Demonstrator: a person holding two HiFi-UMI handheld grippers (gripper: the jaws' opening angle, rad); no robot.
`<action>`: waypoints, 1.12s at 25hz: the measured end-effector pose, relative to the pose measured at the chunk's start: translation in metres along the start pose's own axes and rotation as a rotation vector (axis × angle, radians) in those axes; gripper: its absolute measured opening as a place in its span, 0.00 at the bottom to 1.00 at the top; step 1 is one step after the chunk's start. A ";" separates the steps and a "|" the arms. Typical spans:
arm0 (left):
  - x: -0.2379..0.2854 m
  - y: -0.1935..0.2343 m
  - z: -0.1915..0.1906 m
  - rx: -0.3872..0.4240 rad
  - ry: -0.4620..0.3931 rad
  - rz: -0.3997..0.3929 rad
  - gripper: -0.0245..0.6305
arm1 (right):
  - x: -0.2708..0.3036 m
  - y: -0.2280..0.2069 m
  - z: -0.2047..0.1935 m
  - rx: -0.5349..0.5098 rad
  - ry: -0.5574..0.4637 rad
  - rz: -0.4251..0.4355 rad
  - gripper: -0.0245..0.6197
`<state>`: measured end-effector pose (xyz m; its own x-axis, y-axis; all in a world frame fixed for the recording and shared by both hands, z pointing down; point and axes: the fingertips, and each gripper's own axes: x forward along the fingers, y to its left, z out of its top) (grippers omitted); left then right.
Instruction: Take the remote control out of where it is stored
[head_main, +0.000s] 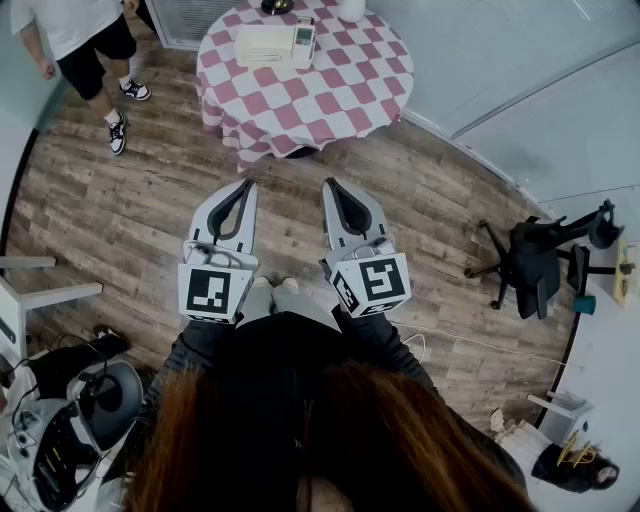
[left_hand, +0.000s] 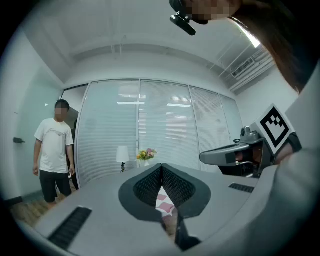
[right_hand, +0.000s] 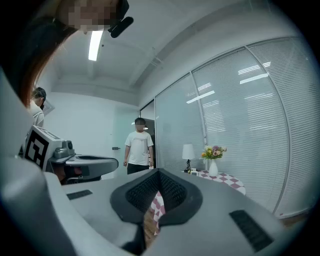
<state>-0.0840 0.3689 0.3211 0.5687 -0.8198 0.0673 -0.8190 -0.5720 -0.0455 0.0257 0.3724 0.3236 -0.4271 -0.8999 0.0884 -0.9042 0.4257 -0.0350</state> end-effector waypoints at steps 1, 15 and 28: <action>0.001 -0.001 0.001 0.003 0.001 0.000 0.05 | -0.001 -0.001 0.000 0.002 0.001 -0.002 0.06; 0.013 -0.011 0.002 0.003 -0.003 0.038 0.05 | -0.005 -0.018 0.004 0.024 -0.025 0.046 0.06; 0.035 -0.004 -0.002 -0.012 -0.010 0.074 0.05 | 0.004 -0.045 -0.002 0.020 -0.017 0.056 0.06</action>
<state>-0.0613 0.3428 0.3252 0.5074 -0.8600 0.0539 -0.8596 -0.5095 -0.0380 0.0651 0.3496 0.3274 -0.4767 -0.8764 0.0685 -0.8789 0.4735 -0.0588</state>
